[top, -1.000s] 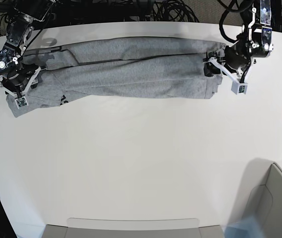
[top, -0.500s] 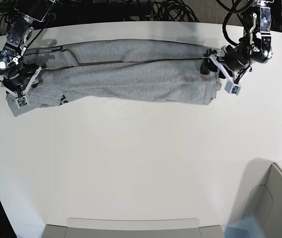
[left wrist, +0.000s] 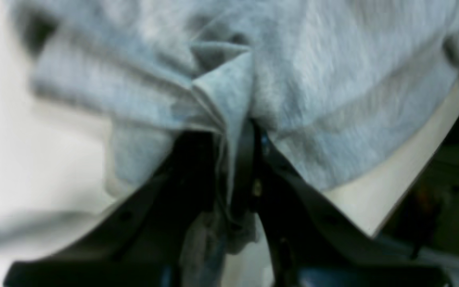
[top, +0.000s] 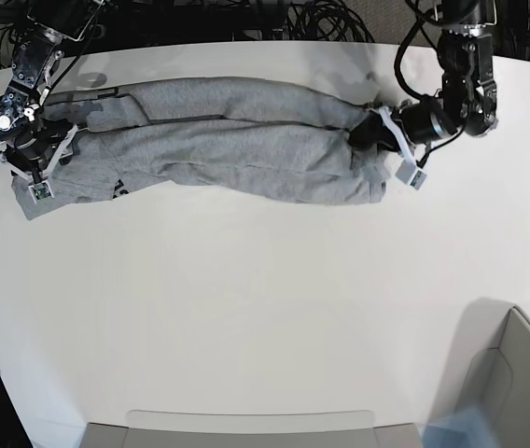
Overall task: Fold the T-shirt properly
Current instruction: 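Release the hem and move the left gripper to the shirt's end, then grasp the shirt end with the left gripper and fold it toward the right gripper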
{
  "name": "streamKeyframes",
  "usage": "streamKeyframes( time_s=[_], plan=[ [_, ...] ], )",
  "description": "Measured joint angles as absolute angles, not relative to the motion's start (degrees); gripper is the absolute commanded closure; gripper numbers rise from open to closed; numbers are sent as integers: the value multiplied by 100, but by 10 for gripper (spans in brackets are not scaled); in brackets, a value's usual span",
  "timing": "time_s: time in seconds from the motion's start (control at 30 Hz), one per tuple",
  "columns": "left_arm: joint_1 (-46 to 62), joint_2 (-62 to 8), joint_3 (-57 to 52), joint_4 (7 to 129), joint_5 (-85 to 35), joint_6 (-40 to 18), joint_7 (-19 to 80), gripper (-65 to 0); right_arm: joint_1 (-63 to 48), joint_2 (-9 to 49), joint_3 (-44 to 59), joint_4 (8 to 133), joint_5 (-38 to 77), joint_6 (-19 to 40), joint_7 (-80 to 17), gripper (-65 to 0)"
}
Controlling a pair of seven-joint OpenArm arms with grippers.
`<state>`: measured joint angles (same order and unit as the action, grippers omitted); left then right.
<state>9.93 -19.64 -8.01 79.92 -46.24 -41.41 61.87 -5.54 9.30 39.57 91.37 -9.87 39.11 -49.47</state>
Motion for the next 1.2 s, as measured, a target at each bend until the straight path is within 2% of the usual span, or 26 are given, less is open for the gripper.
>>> streamKeyframes(
  time_s=[0.2, 0.33, 0.57, 0.7, 0.9, 1.17, 1.2],
  plan=[
    [722, -2067, -2272, 7522, -4477, -4036, 6462, 0, -569, 915, 3957, 9137, -878, 3909, -4893, -279],
    [746, -2331, -2716, 7507, -4272, -3990, 6626, 0, -569, 886, 3953, 9139, -854, 3909, -4877, -279],
    [530, -2646, -2729, 7555, -4091, -3876, 7203, 0, -572, 888, 3953, 9139, -856, 3911, -4880, -279],
    [615, -2648, -2757, 8652, -3645, -3717, 7675, 0, -574, 930, 3981, 9139, -1026, 3911, -4950, -279],
    [561, -2008, -2724, 10307, -3739, -2427, 7977, 0, -569, 917, 3975, 9146, -1004, 3911, -4947, -279],
    [847, -1455, -1806, 10707, -3695, -2305, 7972, 0, -561, 913, 3955, 9146, -1002, 3911, -4947, -279],
    [913, -1330, -1719, 10796, -3688, -2099, 8007, 0, -558, 913, 3955, 9146, -1002, 3911, -4947, -279]
  ],
)
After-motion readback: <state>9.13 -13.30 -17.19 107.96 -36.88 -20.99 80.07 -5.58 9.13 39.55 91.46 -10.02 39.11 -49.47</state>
